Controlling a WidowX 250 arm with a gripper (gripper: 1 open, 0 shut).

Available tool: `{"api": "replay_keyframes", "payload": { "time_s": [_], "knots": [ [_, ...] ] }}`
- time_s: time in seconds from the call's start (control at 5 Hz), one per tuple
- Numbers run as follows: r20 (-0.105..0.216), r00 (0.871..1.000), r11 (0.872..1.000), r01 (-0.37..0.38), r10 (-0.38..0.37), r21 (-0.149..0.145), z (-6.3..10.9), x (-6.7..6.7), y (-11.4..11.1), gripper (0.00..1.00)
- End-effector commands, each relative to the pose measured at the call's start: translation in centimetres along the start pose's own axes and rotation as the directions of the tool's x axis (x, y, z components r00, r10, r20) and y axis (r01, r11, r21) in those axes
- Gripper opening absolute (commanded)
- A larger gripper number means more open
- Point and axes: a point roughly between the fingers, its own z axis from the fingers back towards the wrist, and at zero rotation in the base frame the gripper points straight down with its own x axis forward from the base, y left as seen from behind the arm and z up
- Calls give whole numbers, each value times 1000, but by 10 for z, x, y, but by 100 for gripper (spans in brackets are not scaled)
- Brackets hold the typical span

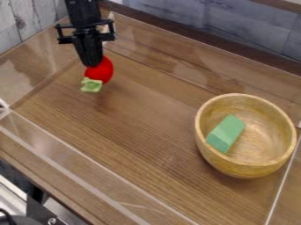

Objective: Move the red fruit to the left

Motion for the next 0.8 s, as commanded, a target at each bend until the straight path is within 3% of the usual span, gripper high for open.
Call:
{"api": "replay_keyframes", "payload": {
  "time_s": [0.0,0.6],
  "knots": [
    [64,998,1000,-2,1,15,19,8,7,0],
    [32,999,999,-14,15,-38,16,13,22,0]
  ]
}}
